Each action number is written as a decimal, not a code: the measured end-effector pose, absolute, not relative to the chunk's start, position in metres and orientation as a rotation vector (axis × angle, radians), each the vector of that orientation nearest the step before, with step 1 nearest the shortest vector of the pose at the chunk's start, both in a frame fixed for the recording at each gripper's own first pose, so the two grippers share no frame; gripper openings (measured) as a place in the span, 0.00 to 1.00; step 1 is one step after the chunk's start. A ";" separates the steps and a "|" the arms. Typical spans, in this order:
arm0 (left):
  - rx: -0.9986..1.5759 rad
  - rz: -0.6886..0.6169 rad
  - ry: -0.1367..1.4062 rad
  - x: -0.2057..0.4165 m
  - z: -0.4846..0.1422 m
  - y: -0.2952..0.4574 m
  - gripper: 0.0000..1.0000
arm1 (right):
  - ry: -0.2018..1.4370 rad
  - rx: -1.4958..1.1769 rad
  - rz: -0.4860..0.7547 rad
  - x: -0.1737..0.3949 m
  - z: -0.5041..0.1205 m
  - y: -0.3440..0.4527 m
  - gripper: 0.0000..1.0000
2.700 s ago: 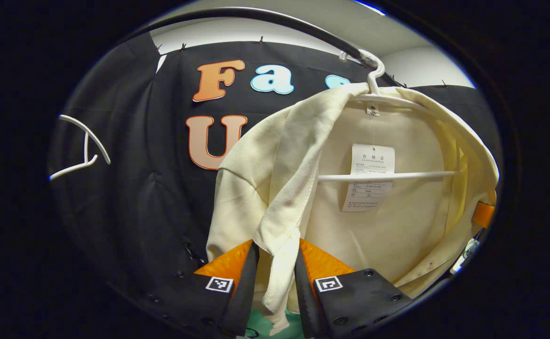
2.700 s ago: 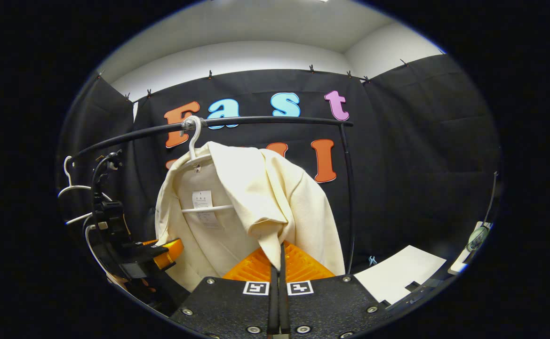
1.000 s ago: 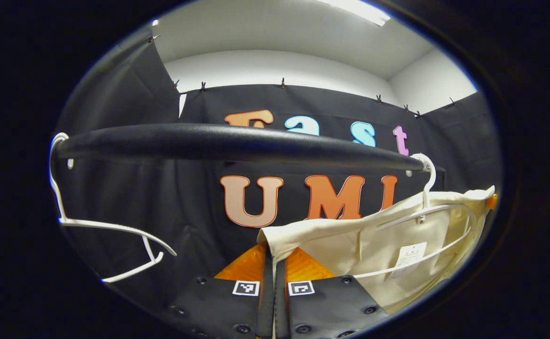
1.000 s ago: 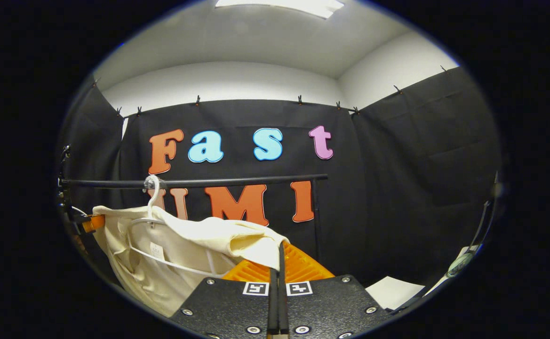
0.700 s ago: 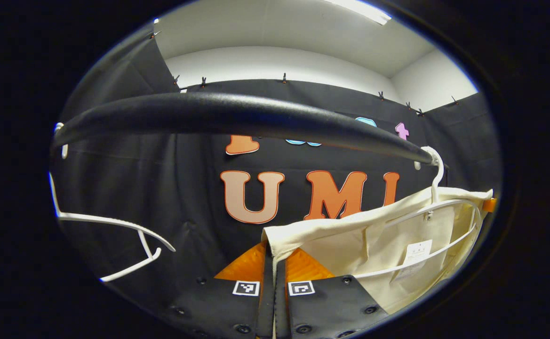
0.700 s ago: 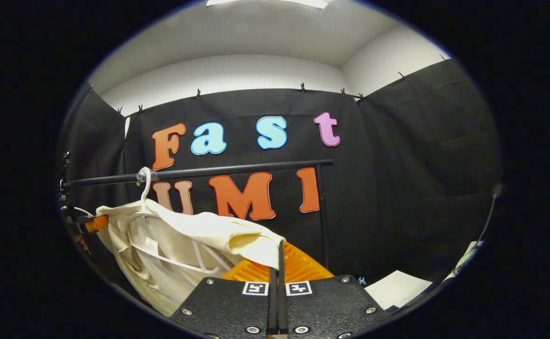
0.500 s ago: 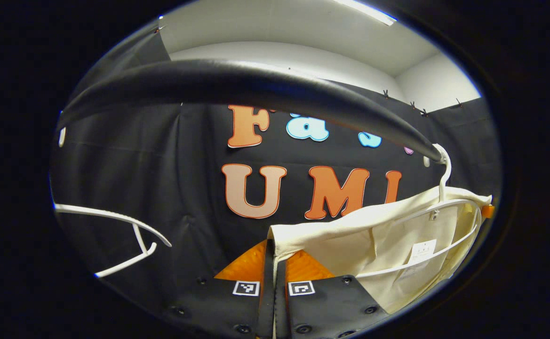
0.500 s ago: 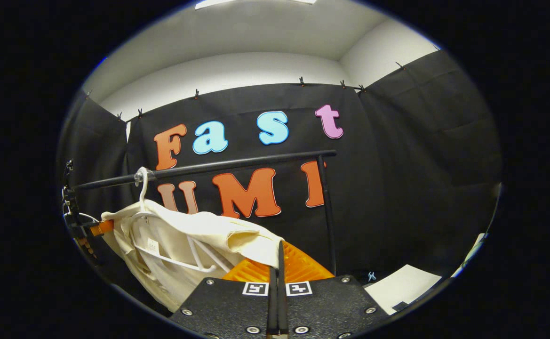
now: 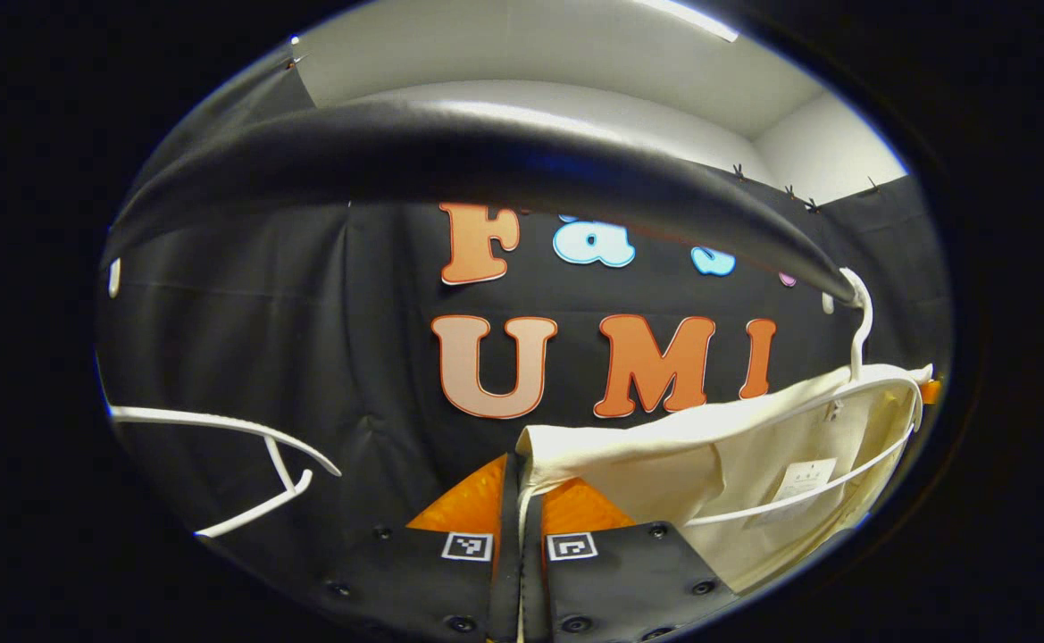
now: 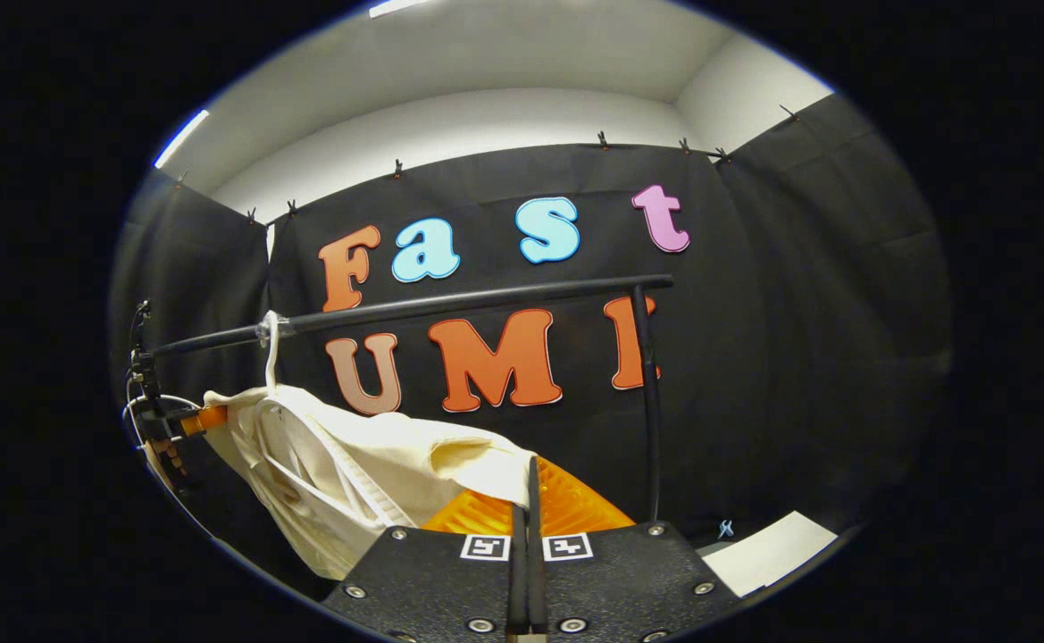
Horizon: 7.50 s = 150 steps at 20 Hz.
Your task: Grasp the clothes on the hanger with both hands and then place them into the laundry hamper below.
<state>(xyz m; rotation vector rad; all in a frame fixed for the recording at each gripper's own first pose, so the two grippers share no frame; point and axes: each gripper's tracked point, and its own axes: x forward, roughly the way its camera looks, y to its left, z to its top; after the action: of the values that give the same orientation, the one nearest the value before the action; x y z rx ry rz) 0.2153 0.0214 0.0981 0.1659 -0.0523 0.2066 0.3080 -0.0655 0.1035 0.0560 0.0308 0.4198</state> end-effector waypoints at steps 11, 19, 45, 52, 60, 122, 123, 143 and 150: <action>0.161 0.266 0.013 0.217 0.065 0.057 0.08 | 0.243 0.168 0.642 0.352 0.037 -0.028 0.00; 0.187 0.297 0.088 0.205 0.020 0.058 0.08 | 0.321 0.257 0.622 0.336 -0.027 -0.031 0.00; 0.119 0.102 0.375 0.174 -0.128 -0.051 0.08 | 0.446 0.145 0.431 0.262 -0.148 0.014 0.00; 0.102 0.022 0.424 0.183 -0.147 -0.090 0.08 | 0.482 0.133 0.445 0.248 -0.169 0.044 0.00; 0.081 -0.012 0.561 0.176 -0.192 -0.104 0.08 | 0.551 0.134 0.386 0.240 -0.210 0.048 0.00; 0.051 -0.008 1.163 0.091 -0.361 -0.059 0.98 | 0.839 -0.072 0.137 0.205 -0.358 0.035 0.94; 0.049 -0.007 1.139 0.091 -0.352 -0.058 0.98 | 0.818 -0.081 0.139 0.202 -0.348 0.035 0.94; 0.058 -0.005 0.588 0.117 -0.101 -0.057 0.98 | 0.400 -0.119 0.259 0.183 -0.112 0.078 0.94; 0.072 -0.007 0.329 0.122 -0.013 -0.071 0.98 | 0.196 -0.119 0.303 0.166 -0.011 0.090 0.93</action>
<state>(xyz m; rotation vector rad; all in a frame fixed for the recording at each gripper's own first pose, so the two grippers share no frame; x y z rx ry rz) 0.1225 -0.0708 -0.0132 0.0716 0.3290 -0.0073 0.1656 0.0896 -0.0114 -0.1186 0.1956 0.3033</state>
